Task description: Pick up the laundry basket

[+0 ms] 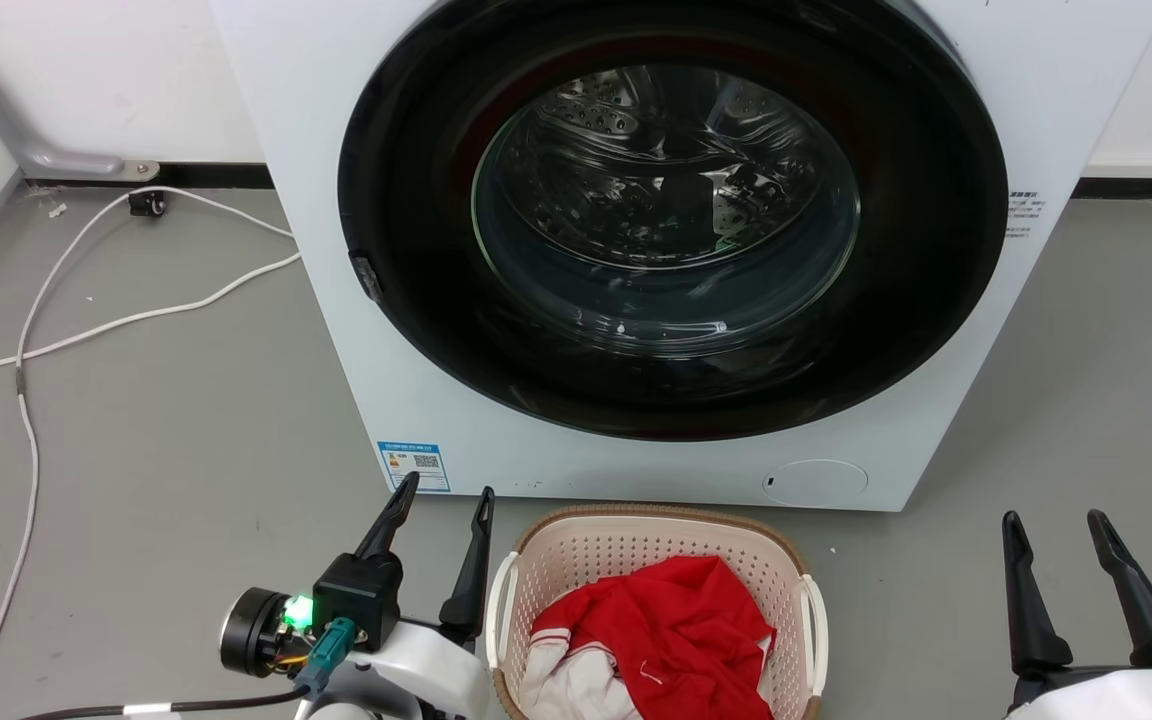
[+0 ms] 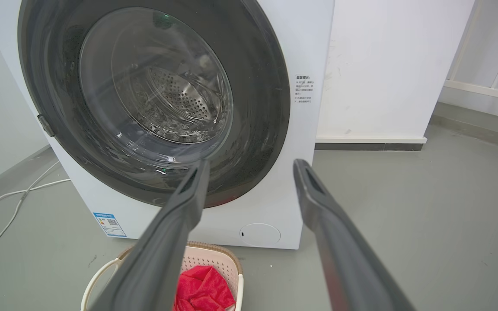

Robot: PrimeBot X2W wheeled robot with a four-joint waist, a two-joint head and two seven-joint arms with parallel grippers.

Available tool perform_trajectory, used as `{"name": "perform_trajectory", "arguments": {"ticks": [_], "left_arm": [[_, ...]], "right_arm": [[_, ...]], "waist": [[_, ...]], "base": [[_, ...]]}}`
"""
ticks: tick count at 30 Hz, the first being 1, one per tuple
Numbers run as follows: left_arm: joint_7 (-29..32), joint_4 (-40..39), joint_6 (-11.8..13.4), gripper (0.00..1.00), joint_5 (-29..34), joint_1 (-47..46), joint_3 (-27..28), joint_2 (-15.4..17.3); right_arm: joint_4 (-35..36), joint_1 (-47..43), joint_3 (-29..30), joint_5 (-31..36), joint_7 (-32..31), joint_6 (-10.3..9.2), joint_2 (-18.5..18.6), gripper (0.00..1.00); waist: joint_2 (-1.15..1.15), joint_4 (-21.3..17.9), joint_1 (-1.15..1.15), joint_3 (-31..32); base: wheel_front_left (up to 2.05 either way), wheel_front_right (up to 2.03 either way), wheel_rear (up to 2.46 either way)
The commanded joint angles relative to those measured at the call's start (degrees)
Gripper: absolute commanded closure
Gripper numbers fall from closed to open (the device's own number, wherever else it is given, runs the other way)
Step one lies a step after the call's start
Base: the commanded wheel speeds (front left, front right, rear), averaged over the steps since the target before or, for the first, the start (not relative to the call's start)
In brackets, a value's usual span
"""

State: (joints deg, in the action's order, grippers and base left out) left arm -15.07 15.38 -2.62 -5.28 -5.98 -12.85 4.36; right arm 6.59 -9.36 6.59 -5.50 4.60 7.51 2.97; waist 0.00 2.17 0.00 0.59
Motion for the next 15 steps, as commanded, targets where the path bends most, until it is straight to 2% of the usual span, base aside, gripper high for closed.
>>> {"name": "perform_trajectory", "arguments": {"ticks": [1,9,15], "left_arm": [[-0.15,0.04,-0.2,0.0,0.2,0.54,0.06,-0.31],[-0.15,0.18,0.0,0.0,0.47,-0.3,0.85,-0.42],[-0.15,1.15,-0.53,0.0,-0.5,-3.98,1.55,-0.66]], "right_arm": [[-0.2,0.38,-0.04,-0.1,0.34,-0.04,-0.17,0.0],[-0.83,1.15,0.25,-1.04,-0.72,-0.04,-0.17,0.0],[-2.58,4.04,1.5,-2.19,-2.7,-0.04,-0.17,0.0]], "waist": [[0.0,0.01,0.0,-0.04],[0.0,-0.17,0.0,-0.83],[0.0,-0.66,0.0,-4.53]], "base": [[0.0,0.0,0.0],[0.0,0.0,0.0],[0.0,0.0,0.0]]}}
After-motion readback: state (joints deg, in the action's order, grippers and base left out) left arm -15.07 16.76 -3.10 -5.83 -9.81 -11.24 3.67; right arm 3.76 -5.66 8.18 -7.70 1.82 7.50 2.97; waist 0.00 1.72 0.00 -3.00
